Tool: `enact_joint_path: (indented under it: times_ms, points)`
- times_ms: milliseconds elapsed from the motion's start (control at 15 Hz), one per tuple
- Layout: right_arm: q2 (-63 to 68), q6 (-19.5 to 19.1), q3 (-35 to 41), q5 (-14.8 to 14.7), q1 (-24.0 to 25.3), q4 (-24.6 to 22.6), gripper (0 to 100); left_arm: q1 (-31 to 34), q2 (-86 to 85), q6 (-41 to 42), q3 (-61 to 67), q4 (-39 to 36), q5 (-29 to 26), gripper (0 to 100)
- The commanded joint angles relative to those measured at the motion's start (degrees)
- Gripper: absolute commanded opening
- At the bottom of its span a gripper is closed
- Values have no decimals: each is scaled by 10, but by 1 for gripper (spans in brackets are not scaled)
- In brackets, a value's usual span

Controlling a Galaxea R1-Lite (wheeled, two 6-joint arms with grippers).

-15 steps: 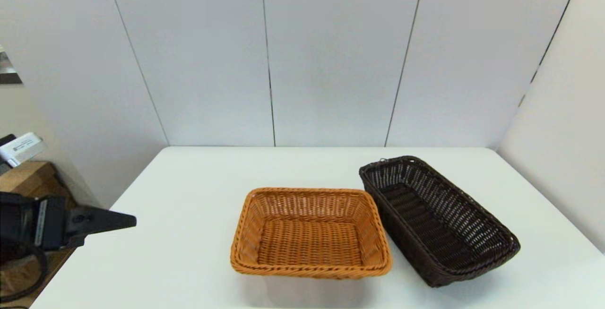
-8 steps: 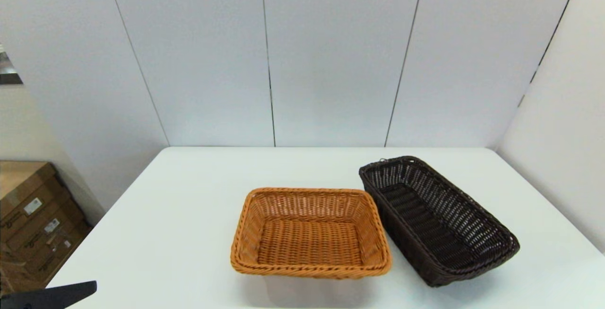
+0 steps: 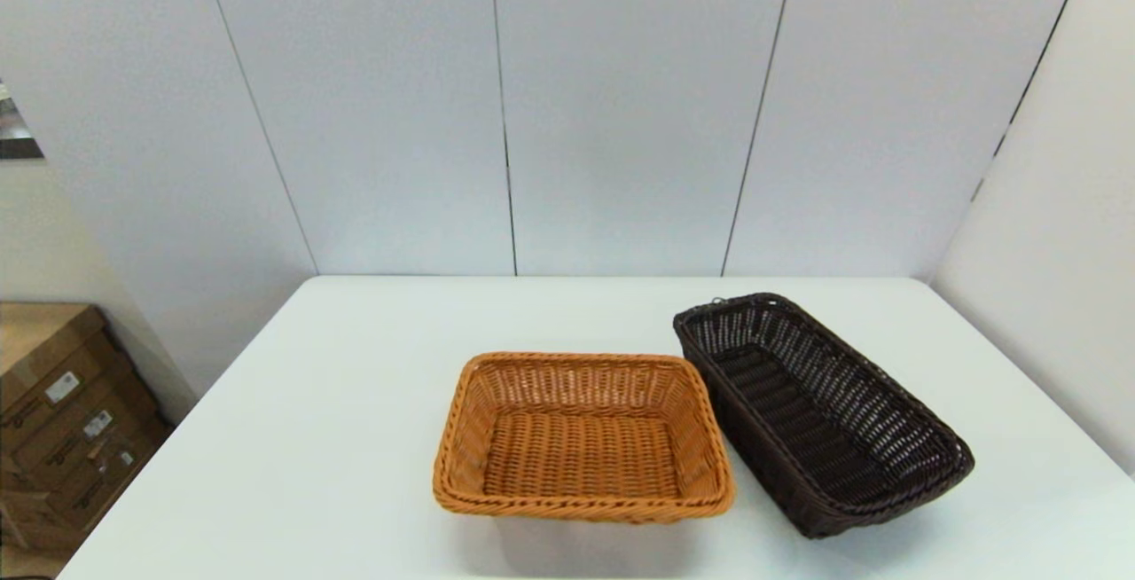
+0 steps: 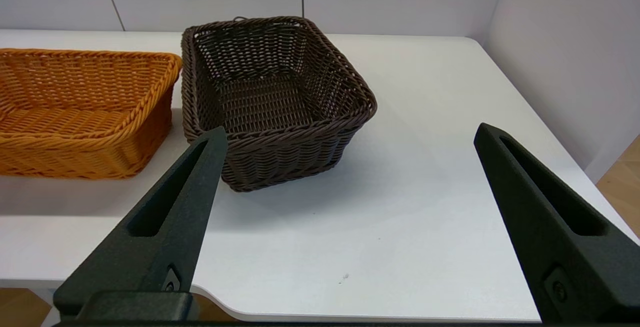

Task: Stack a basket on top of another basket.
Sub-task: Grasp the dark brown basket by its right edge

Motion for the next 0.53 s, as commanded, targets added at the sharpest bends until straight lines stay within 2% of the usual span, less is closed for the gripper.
enact_joint_path:
  times_ms: [67,200,400,533]
  points:
    - [-1,0,0,0,0,0,100,2,-110,47,50,-8,32,100]
    - [-1,1,0,0,0,0,100,2,-140,54,83,-22,48,100]
    - [-1,0,0,0,0,0,100,3,-168,83,153,-111,101,100]
    - [-1,1,0,0,0,0,100,4,-174,84,160,-122,112,100]
